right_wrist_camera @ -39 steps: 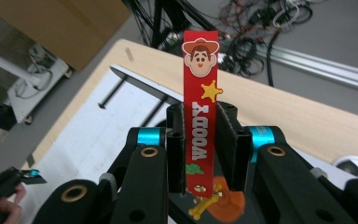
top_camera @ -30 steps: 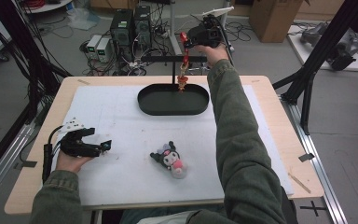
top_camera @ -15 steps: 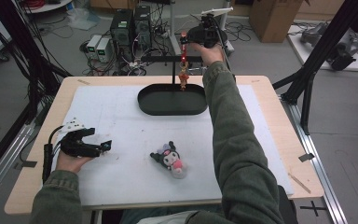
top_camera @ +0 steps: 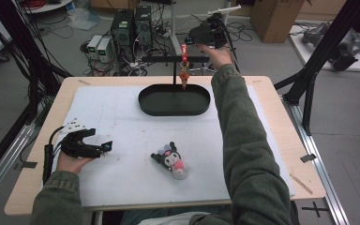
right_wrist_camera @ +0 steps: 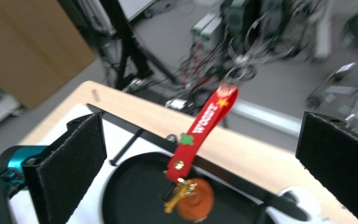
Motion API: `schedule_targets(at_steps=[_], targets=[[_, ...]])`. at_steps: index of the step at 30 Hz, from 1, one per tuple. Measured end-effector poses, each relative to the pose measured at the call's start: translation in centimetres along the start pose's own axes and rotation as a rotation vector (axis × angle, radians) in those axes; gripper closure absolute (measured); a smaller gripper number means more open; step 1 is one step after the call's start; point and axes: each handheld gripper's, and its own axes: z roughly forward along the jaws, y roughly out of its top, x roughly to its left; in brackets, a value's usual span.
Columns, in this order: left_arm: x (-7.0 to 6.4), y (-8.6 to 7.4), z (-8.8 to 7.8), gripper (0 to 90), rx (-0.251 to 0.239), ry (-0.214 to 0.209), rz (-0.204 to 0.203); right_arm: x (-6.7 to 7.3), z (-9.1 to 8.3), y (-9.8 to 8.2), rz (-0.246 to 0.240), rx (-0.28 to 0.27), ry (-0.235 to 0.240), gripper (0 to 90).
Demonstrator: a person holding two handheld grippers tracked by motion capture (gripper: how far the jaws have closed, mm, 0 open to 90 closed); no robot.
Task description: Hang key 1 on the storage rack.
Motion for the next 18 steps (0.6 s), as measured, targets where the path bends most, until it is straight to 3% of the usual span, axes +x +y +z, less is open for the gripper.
schedule_targets(at_steps=[1,4,9,18], targets=[[0.0,0.0,0.0,2.6,0.000,0.001,0.000,0.1,-0.2,-0.2,-0.023,-0.014,-0.006,0.6],[0.0,0.0,0.0,2.6,-0.001,0.001,-0.001,0.2,-0.6,-0.6,-0.030,-0.006,0.026,0.6],[-0.1,0.0,0.0,2.6,-0.003,-0.001,0.000,0.2,-1.5,-1.5,-0.058,-0.022,0.020,0.6],[-0.1,0.0,0.0,2.6,-0.004,0.002,0.002,0.2,-2.9,-3.5,-0.105,0.024,0.006,0.6]])
